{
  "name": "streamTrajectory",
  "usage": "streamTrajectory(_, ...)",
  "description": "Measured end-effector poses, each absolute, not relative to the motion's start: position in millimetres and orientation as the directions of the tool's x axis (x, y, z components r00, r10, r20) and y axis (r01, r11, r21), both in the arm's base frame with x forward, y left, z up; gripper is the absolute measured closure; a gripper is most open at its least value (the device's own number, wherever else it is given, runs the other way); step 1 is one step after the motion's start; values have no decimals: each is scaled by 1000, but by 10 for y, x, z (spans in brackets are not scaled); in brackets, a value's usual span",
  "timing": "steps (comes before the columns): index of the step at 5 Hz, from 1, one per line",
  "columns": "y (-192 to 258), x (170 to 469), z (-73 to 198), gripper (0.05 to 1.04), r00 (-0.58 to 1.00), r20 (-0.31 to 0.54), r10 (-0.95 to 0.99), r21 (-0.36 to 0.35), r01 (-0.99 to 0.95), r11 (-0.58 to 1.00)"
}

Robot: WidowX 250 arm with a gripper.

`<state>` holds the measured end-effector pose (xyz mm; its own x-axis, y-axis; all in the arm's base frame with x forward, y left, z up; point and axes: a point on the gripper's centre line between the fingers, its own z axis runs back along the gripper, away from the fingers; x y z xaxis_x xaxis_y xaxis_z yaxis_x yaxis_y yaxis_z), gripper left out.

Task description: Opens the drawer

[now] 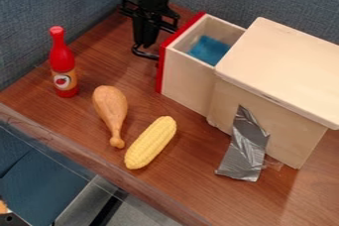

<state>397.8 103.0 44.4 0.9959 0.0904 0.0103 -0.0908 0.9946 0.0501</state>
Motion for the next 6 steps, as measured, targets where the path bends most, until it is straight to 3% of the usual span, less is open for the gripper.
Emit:
streamTrajectory(3,1183,3985,534,915,994,19,112,52,-112,992)
streamTrajectory(4,1268,4046,689,698,992,39,123,56,-125,991)
streamTrajectory(6,1231,3983,631,120,993,18,118,30,-119,992)
